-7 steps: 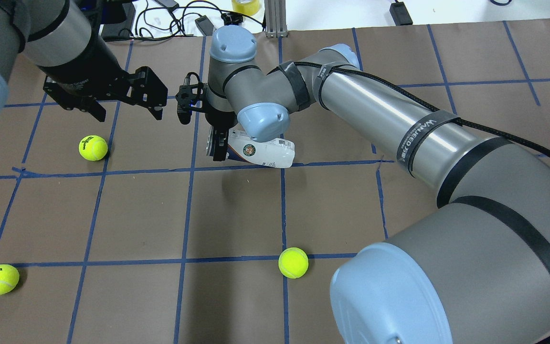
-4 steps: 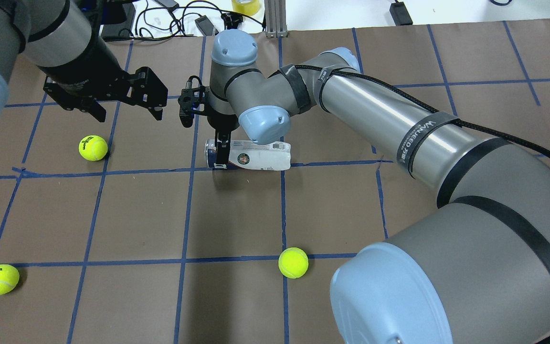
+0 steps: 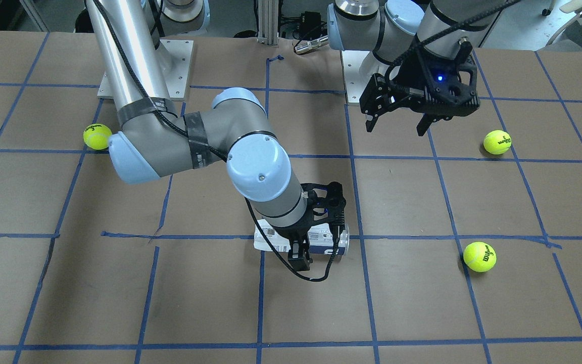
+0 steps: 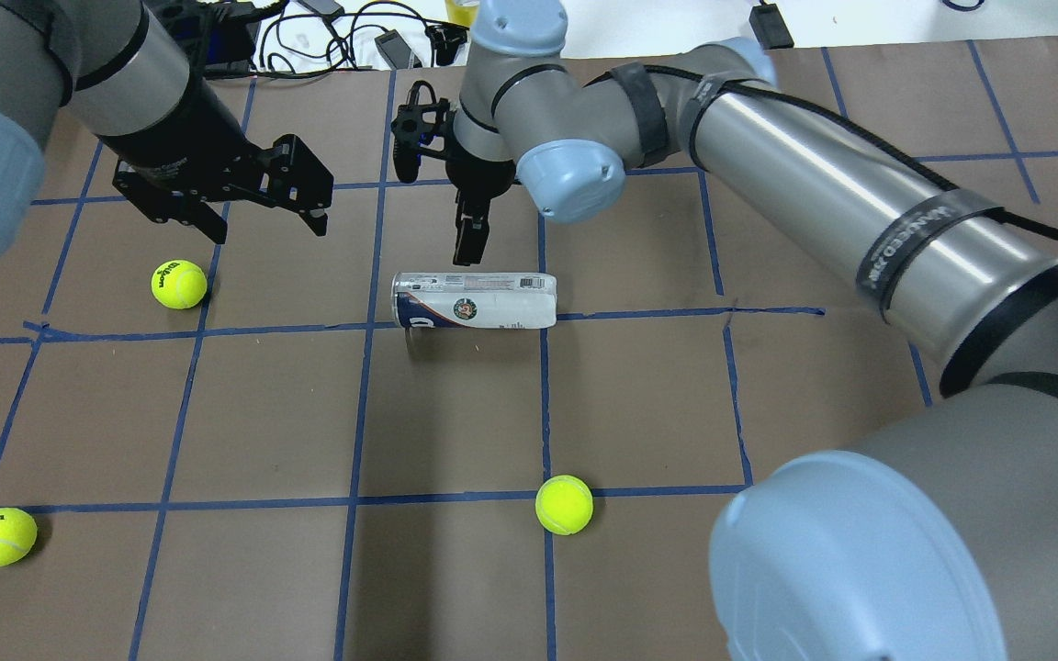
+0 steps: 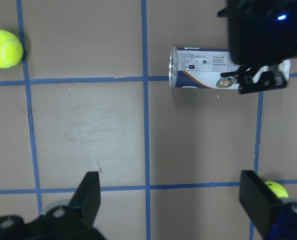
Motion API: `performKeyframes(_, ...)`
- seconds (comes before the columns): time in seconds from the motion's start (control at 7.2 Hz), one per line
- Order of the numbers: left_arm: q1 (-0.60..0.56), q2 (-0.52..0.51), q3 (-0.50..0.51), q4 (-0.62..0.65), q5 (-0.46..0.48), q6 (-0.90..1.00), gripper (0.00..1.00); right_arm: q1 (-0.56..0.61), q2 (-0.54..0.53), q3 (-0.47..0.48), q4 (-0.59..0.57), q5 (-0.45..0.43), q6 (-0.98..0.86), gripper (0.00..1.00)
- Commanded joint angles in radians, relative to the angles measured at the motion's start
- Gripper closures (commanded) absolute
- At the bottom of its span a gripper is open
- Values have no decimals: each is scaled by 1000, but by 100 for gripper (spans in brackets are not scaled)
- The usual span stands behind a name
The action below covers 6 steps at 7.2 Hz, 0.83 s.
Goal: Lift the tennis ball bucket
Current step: 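Set the can down on its side, open and raise the right gripper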
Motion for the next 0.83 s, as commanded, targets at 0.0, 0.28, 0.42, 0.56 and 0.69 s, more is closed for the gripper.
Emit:
performKeyframes(0.0, 49, -87, -31, 5, -133, 66, 0, -116, -132, 1, 162, 4, 52, 1)
performKeyframes(0.28, 66, -199, -74, 85, -167, 152, 0, -249, -235, 1, 255, -64, 162, 0)
performKeyframes(0.42, 66, -255, -92, 156, -225, 158, 0, -297, -276, 1, 280, -143, 214, 0)
performKeyframes(0.56, 66, -311, -97, 205, -277, 177, 0, -302, -307, 4, 292, -161, 303, 0)
performKeyframes(0.69, 66, -352, -97, 236, -283, 198, 0, -300, -315, 18, 294, -162, 393, 0)
